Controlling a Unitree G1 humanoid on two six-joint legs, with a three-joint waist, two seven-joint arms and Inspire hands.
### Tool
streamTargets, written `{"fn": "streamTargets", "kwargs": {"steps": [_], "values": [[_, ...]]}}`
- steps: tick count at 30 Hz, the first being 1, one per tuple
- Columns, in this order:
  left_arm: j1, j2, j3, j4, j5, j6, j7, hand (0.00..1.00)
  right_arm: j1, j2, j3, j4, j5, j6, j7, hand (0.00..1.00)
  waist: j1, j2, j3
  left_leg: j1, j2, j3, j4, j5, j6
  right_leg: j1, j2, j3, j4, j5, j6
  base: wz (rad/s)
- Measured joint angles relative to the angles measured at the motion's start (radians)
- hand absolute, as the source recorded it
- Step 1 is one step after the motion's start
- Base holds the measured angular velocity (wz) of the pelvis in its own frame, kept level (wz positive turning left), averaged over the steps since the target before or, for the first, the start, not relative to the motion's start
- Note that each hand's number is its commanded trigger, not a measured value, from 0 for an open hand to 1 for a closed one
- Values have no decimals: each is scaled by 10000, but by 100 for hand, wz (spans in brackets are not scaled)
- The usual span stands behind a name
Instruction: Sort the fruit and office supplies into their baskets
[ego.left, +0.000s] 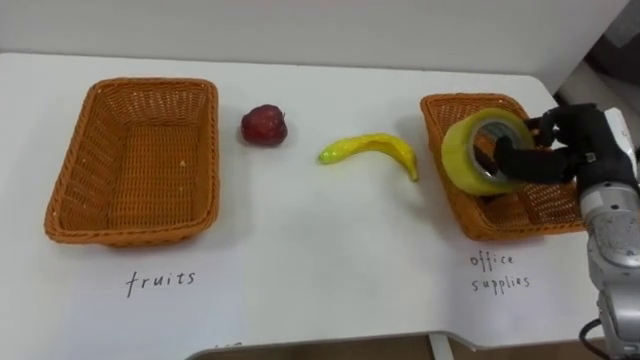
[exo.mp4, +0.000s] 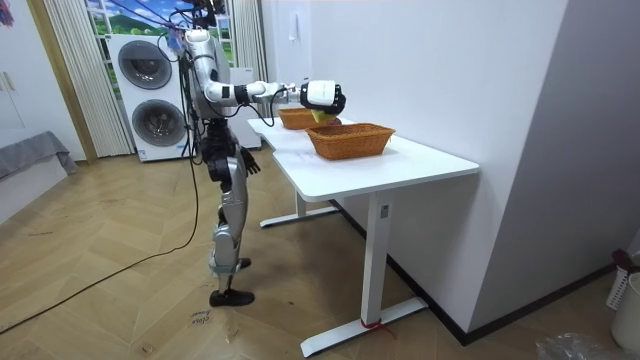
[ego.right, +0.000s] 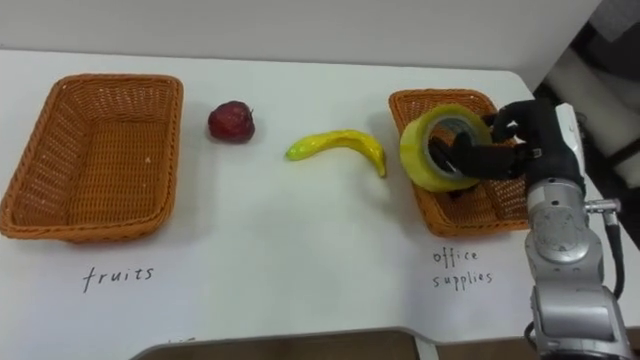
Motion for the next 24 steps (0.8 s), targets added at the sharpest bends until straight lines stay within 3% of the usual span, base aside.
{"fn": "streamTargets", "kwargs": {"steps": [1,2,3,4,24], "values": [[1,5,45,-20,0,0,2,0,0,0,-95,0,8,0,-4,93,0,1,0,2,-2,10,0,0,0,-1,-2,-1,0,0,0,0],[-1,5,88,-48,1,0,3,0,0,0,-220,0,1,0,-7,58,3,4,-1,3,-3,16,-1,0,0,-1,-4,-3,0,0,0,0],[0,5,111,-55,2,0,3,0,0,-1,-266,-1,-11,0,-28,12,4,4,-1,5,-3,22,0,0,0,-2,-5,-3,0,0,0,0],[0,1,190,-57,4,-1,2,0,0,-1,-328,-1,-30,-1,-94,0,-3,5,-2,7,-2,31,0,0,0,-2,-5,-3,0,0,0,0],[9,1,377,-61,47,-2,0,0,0,-1,-680,-29,-41,-65,-256,0,6,130,-43,39,12,112,-2,0,0,6,-5,0,6,0,-1,0]]}}
